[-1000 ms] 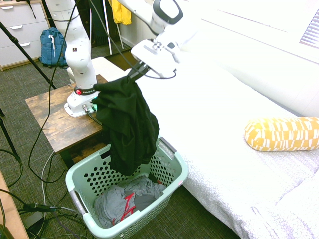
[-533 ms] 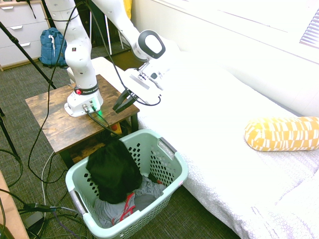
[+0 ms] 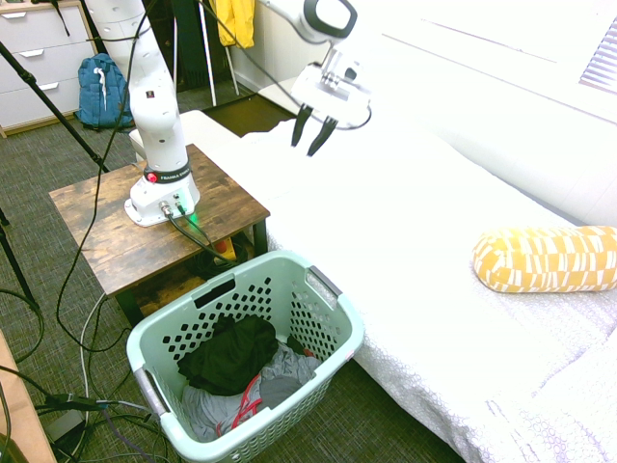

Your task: Put my clothes in the laundry bag

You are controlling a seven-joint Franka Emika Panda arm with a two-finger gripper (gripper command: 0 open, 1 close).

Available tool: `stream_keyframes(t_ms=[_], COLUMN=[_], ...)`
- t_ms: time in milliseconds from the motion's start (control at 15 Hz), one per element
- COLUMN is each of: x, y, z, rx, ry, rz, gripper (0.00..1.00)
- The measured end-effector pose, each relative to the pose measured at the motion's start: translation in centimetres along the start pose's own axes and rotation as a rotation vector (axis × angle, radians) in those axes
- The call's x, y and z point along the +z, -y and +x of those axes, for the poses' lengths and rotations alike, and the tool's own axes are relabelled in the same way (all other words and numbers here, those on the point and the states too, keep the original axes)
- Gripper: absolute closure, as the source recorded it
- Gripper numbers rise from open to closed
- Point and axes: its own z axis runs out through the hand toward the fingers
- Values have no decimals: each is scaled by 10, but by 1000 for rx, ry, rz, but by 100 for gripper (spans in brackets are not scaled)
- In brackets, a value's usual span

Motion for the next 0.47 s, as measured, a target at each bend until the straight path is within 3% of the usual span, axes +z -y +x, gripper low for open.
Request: stream_keyframes(t_ms=[200,467], x=[-49,-81], y=[137,345], z=[4,-81], rx=[66,11], ry=[-141,-312], rz=[168,383], gripper=[0,0])
